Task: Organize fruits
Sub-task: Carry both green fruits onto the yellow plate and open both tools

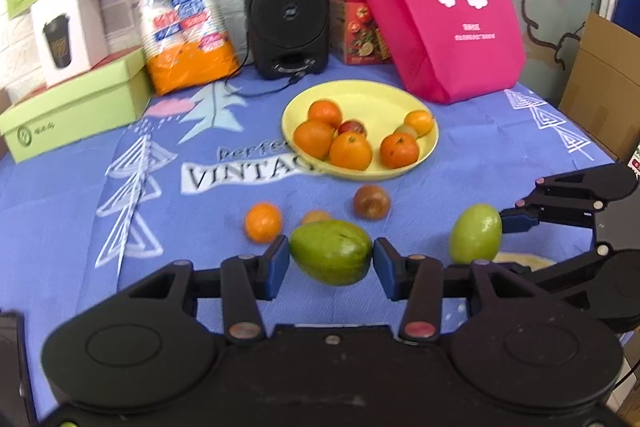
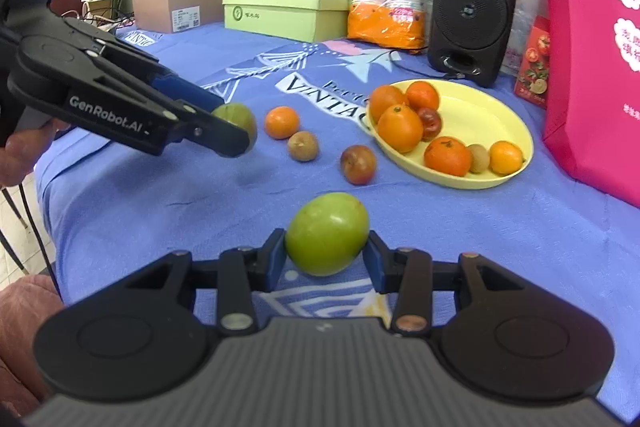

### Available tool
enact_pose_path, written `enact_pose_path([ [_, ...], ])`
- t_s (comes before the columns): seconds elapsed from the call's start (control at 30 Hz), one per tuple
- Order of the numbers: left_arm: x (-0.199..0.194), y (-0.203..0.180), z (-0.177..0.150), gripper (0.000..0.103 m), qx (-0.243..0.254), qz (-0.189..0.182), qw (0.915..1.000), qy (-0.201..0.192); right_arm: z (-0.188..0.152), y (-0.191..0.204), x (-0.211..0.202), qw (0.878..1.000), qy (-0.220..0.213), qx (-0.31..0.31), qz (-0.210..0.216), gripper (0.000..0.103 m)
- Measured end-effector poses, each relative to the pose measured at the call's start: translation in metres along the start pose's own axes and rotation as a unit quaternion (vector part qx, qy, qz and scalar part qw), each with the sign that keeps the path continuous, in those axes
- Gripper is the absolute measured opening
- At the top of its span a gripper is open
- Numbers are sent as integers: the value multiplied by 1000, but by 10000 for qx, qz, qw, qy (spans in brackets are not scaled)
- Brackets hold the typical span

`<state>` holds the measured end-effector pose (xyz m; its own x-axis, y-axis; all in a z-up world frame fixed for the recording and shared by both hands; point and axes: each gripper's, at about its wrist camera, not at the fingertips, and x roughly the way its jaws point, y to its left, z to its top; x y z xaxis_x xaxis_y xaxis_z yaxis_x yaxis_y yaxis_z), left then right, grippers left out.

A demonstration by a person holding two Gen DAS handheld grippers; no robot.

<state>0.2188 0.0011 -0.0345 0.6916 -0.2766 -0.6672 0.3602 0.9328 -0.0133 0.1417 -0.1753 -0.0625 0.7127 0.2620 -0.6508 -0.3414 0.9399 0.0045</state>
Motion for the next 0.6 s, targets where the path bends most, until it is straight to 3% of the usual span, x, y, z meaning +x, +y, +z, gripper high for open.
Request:
enact_pose_path([
  [0.27,25,-8,63,45,68,-343,9988,-348,35,-35,5,9980,-287,16,-558,41],
  [0.4,60,-11,102,45,-55,-390,9984,-394,57,-61,25,9965,-343,161,-743,41],
  [0.6,129,-13,144,45,-143,-321,9993,-152,74,-94,63,9954,-345,441,-783,41],
])
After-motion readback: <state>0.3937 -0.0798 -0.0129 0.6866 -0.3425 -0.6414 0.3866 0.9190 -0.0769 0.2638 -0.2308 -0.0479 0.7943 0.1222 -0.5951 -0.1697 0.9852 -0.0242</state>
